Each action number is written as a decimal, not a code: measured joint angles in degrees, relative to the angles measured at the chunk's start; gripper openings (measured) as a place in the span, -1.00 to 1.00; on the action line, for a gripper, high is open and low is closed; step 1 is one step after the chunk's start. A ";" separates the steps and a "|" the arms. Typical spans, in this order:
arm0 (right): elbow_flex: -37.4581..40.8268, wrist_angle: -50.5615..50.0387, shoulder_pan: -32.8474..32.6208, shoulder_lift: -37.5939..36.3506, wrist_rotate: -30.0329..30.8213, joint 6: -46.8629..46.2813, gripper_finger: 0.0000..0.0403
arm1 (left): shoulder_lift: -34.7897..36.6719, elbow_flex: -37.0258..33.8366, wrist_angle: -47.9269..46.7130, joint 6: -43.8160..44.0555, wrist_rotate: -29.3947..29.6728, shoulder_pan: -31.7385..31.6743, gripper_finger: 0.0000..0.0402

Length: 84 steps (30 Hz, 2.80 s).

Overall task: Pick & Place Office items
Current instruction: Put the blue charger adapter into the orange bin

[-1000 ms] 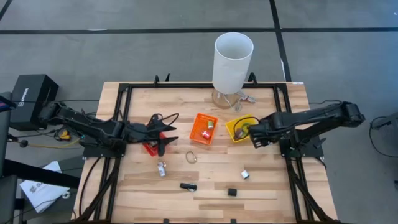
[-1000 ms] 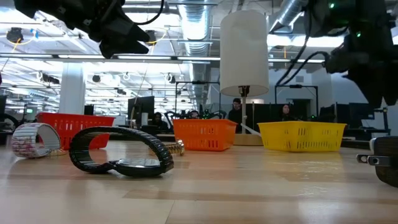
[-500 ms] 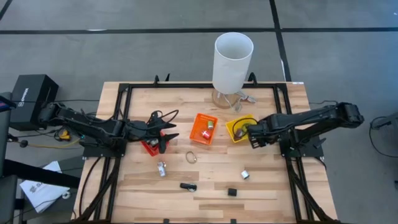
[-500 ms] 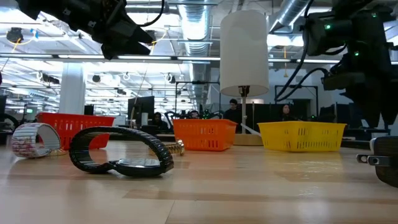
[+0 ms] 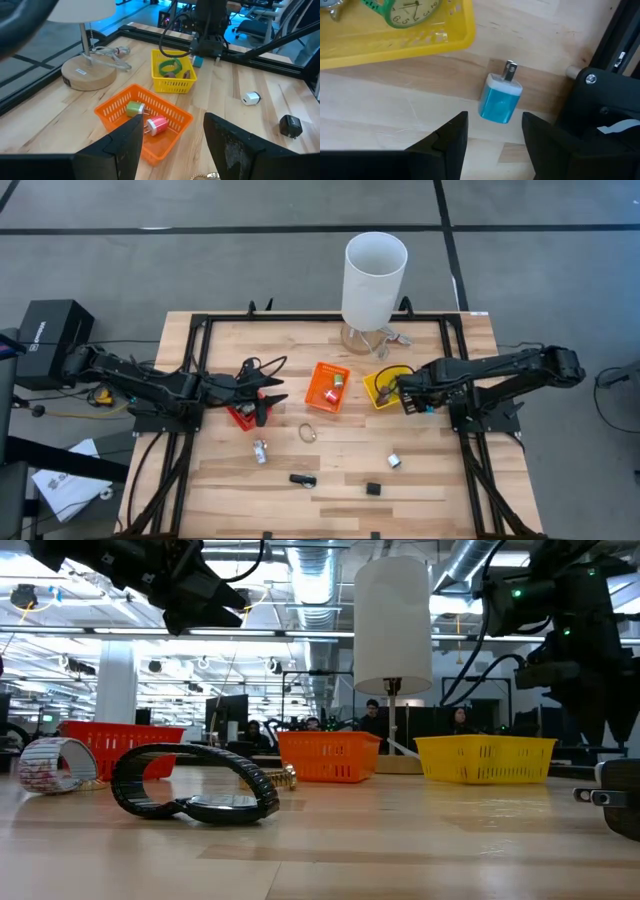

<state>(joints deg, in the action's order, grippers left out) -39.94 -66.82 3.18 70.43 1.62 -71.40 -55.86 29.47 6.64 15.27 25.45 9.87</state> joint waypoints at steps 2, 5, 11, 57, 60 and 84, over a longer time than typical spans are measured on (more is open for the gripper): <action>0.00 0.00 0.00 0.04 -0.03 0.01 -0.12 | -0.02 0.00 0.02 0.00 0.00 0.00 0.02; 0.37 0.23 0.00 0.04 -0.05 0.10 -0.12 | -0.02 0.00 0.02 0.00 0.00 0.00 0.02; 0.99 1.14 0.00 0.07 -0.05 0.35 -0.12 | -0.01 0.00 0.01 0.02 -0.02 0.02 0.02; 5.44 7.89 -3.50 10.34 1.72 -9.48 -0.12 | -0.02 0.00 0.33 0.02 -0.07 0.02 0.02; 5.40 8.98 -3.55 11.50 2.27 -9.13 -0.12 | 0.01 0.00 0.34 0.02 -0.07 0.02 0.02; 5.35 10.10 -4.27 12.66 3.00 -5.09 -0.30 | -0.02 0.00 0.56 0.02 -0.04 0.02 0.02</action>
<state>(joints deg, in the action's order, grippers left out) -34.59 -56.72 -1.09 83.09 4.62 -76.49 -55.88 29.47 7.20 15.29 25.41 9.89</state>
